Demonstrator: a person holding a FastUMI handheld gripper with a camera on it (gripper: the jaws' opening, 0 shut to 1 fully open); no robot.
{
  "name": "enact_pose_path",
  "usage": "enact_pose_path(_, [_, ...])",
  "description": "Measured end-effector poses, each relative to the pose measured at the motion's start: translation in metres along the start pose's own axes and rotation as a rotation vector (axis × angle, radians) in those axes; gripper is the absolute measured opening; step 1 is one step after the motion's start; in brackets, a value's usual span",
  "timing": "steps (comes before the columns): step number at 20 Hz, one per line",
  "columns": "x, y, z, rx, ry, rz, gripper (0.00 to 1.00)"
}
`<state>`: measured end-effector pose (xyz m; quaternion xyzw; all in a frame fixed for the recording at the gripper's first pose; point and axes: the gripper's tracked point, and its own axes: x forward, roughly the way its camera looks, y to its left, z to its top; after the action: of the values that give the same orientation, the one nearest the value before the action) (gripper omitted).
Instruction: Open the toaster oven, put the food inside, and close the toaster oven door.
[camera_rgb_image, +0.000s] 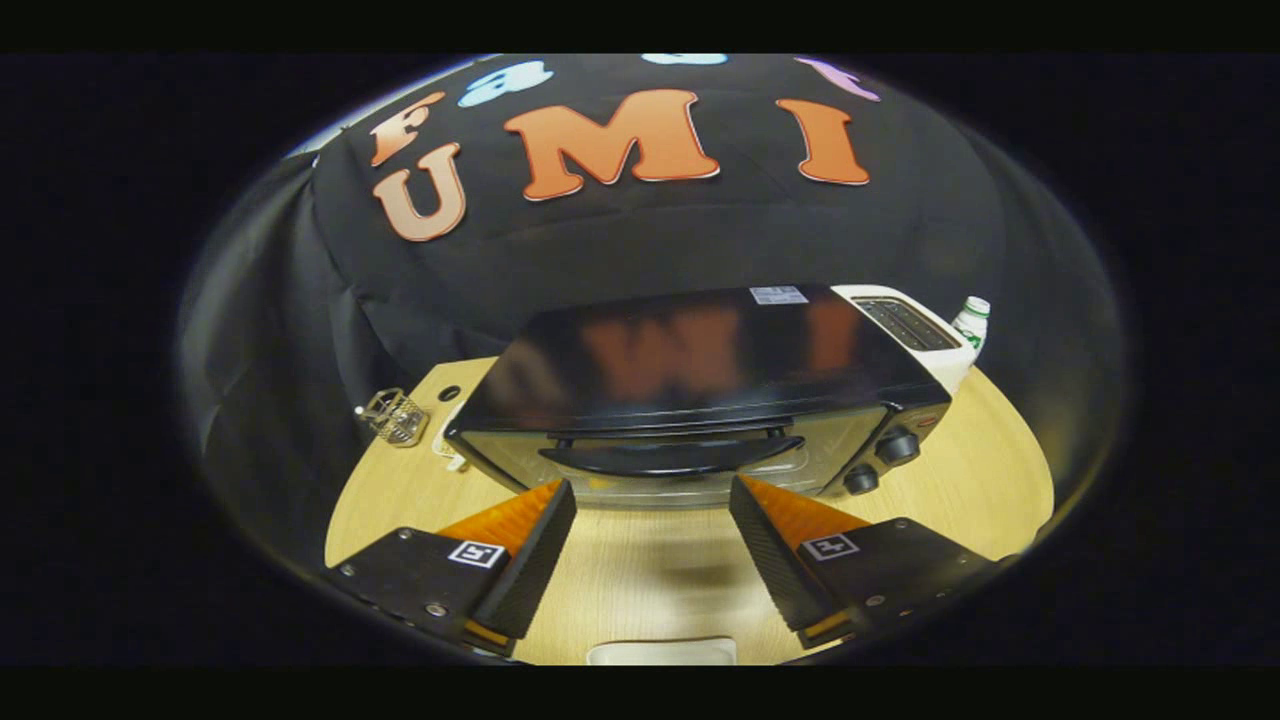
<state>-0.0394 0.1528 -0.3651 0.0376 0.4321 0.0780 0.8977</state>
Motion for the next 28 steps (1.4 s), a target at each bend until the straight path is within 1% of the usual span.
enact_pose_path(1, [-0.008,0.0,0.007,0.002,-0.021,0.013,0.92])
enact_pose_path(3, [-0.029,-0.005,0.029,-0.01,-0.085,0.012,0.93])
enact_pose_path(8, [-0.093,-0.016,0.103,-0.092,-0.315,-0.008,0.99])
enact_pose_path(15, [-0.185,-0.022,0.175,-0.167,-0.551,-0.046,0.99])
enact_pose_path(23, [-0.249,-0.029,0.218,-0.155,-0.688,-0.069,0.99])
enact_pose_path(28, [-0.277,-0.035,0.233,-0.151,-0.755,-0.088,0.99])
